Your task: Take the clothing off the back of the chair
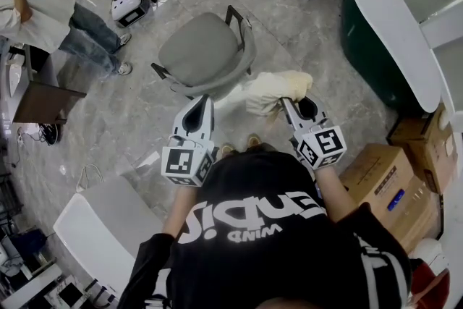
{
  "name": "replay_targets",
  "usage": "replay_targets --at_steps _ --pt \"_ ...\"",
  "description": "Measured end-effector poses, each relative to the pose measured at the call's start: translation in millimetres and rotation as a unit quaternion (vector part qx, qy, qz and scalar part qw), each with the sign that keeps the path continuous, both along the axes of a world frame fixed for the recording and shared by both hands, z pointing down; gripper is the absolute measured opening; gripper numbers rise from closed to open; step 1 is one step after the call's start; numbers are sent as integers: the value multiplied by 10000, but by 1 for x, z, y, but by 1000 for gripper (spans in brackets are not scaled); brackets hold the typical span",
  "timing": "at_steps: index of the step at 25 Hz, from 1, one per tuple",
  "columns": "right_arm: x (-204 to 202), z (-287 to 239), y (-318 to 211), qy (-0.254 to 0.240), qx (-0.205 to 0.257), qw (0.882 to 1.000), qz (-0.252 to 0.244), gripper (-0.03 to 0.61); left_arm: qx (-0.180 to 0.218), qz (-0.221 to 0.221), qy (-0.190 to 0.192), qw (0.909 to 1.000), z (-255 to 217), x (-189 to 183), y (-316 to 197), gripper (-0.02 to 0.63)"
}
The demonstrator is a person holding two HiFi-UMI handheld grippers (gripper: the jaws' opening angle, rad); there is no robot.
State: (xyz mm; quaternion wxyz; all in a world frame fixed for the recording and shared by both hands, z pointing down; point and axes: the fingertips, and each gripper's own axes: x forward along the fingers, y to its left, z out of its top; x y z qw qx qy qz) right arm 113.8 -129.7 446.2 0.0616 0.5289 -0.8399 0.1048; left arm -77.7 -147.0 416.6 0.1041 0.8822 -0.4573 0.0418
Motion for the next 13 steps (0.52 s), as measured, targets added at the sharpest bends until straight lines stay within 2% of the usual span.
replay_targets --at_steps 13 --pt "2 -4 -5 55 50 10000 -20 103 -30 -53 1 10000 1 -3 -4 14"
